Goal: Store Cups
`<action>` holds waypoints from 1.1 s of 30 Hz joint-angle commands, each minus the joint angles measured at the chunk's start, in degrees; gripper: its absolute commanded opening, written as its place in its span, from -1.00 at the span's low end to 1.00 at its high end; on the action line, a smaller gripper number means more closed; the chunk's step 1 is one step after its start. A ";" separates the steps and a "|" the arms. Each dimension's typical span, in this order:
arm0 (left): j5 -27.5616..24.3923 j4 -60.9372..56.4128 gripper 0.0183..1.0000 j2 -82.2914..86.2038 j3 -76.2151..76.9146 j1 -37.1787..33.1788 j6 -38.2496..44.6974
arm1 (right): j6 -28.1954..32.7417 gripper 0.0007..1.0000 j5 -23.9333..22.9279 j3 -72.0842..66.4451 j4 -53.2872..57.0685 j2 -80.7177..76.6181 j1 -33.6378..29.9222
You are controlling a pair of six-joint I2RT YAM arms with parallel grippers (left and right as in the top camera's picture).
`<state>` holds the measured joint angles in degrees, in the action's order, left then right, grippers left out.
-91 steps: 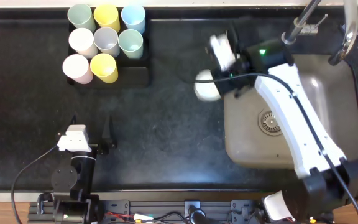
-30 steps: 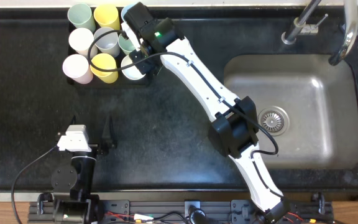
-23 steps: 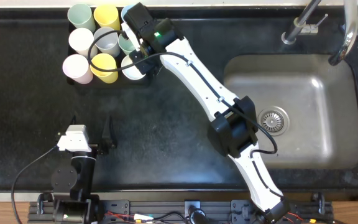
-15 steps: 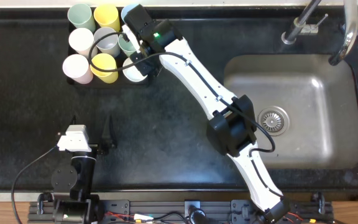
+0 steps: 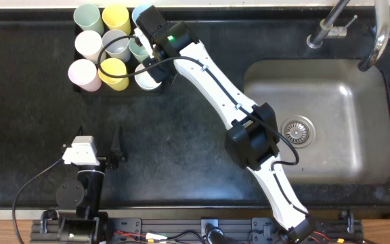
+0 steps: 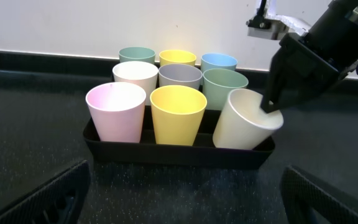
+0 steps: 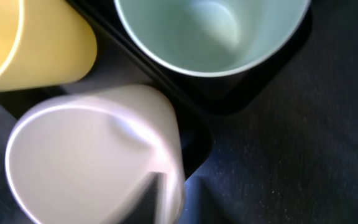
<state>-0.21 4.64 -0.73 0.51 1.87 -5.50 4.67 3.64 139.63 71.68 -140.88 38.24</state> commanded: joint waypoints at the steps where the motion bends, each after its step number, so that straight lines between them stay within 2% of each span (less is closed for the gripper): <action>1: 0.28 0.22 1.00 0.57 -0.04 0.13 1.22 | 0.17 0.57 -0.09 1.75 0.07 -1.20 -0.31; 2: 0.28 0.22 1.00 0.57 -0.04 0.13 1.22 | 0.20 0.64 -0.09 1.75 0.07 -1.18 -0.35; 4: 0.28 0.22 1.00 0.57 -0.04 0.13 1.22 | 0.20 0.99 -0.17 1.77 0.07 -1.09 -0.46; 10: 0.28 0.22 1.00 0.57 -0.04 0.13 1.22 | 0.17 0.99 -0.39 2.03 -0.07 -0.61 -1.01; 19: 0.28 0.22 0.99 0.57 -0.04 0.13 1.22 | -1.97 0.99 -4.15 9.66 -0.33 0.44 -2.29; 24: 0.28 0.22 1.00 0.57 -0.04 0.13 1.22 | -1.99 1.00 -8.35 17.14 1.40 1.90 -3.13; 29: 0.28 0.22 1.00 0.57 -0.04 0.13 1.22 | -3.02 1.00 -9.90 18.36 6.19 9.29 -6.80; 33: 0.28 0.22 1.00 0.57 -0.04 0.13 1.22 | -4.22 1.00 -14.23 13.84 8.52 18.38 -11.80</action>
<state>-0.21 4.64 -0.73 0.51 1.87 -5.50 2.20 -6.02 154.95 79.94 -132.60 30.28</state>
